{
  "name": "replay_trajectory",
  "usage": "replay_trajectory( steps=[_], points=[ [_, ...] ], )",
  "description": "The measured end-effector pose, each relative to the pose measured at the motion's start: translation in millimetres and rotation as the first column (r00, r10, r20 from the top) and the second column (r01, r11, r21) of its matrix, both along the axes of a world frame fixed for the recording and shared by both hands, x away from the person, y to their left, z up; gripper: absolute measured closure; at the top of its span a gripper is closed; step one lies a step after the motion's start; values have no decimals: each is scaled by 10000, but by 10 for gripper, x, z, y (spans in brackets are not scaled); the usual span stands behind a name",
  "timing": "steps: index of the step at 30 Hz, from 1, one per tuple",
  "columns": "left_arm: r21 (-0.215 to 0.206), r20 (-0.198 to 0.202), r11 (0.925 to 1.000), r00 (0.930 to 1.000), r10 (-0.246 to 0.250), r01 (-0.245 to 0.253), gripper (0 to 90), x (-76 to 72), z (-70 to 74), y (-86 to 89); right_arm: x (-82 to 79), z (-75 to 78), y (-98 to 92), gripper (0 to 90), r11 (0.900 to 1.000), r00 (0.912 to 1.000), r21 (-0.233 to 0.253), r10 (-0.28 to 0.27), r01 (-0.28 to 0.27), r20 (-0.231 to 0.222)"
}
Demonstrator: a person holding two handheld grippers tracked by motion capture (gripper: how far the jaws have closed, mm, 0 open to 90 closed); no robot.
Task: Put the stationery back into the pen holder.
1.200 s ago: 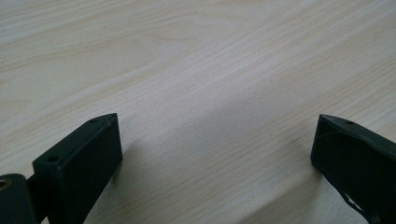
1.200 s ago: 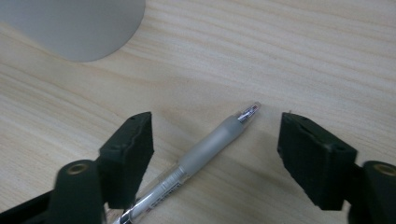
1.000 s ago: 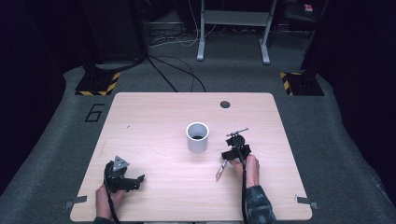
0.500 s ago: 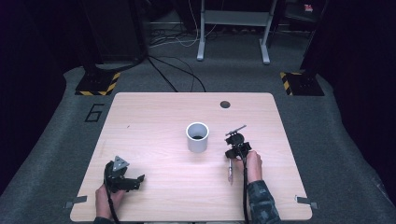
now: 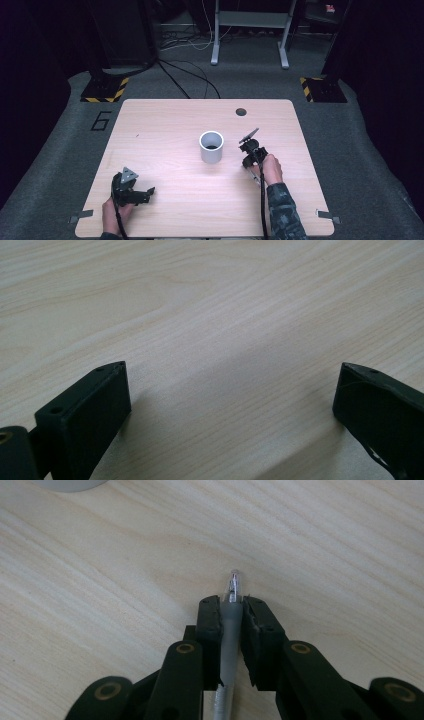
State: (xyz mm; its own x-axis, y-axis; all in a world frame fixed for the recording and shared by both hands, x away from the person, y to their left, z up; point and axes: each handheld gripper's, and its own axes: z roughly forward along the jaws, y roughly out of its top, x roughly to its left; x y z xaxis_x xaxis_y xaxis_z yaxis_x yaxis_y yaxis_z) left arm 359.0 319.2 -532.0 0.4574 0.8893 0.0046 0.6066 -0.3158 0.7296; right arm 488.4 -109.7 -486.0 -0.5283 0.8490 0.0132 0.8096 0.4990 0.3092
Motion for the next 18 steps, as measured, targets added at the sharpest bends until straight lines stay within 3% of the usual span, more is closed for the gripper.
replay_trajectory(
  steps=[4,8,15,18],
  points=[
    [1,-5,10000,10000,-4,4,19,0,0,0,36,12,10,800,9997,9994,-107,210,-213,-280],
    [3,-5,10000,10000,-3,3,19,0,0,0,25,11,10,801,9991,9991,-201,373,-377,-198],
    [-1,-1,10000,10000,-1,1,19,0,0,0,-5,-27,-91,802,9966,9993,767,273,-293,270],
    [-5,2,10000,10000,5,-5,19,0,0,0,-17,-35,-115,803,9961,9986,862,160,-203,501]
  ],
)
